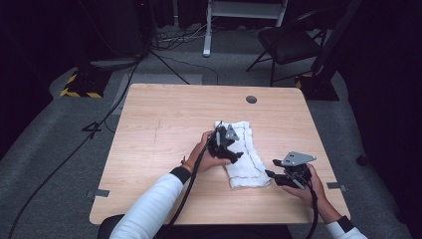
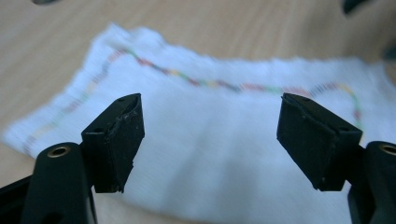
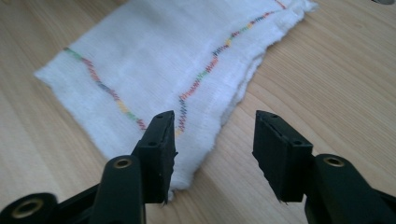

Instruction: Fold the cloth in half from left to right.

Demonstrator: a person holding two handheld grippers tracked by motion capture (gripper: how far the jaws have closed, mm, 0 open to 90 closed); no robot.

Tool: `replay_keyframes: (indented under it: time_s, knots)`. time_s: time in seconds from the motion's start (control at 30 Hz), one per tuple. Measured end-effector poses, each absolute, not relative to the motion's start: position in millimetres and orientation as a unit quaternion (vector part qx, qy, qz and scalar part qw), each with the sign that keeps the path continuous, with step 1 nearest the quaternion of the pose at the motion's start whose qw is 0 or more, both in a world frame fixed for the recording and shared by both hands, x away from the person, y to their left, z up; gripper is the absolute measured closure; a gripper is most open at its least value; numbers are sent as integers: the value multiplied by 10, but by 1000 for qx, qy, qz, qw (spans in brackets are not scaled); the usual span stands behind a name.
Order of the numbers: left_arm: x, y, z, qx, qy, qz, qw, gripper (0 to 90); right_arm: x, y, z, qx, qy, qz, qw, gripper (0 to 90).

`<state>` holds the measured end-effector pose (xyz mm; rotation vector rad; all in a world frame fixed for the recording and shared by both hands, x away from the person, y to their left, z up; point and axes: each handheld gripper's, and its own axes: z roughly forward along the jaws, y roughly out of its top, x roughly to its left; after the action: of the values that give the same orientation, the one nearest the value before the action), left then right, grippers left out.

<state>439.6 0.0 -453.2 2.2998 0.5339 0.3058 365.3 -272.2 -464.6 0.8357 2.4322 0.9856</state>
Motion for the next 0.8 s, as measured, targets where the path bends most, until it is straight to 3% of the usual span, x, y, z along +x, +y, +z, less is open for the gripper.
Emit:
replay_keyframes:
  time_s: [0.2,0.8]
  knots:
    - [3992,-24,-4717,923,159,96,336,227,3732,-2762,-4721,299,873,337,185,463]
    - [3861,214,-4873,930,176,81,311,238,3688,-2586,-4869,276,893,330,136,460]
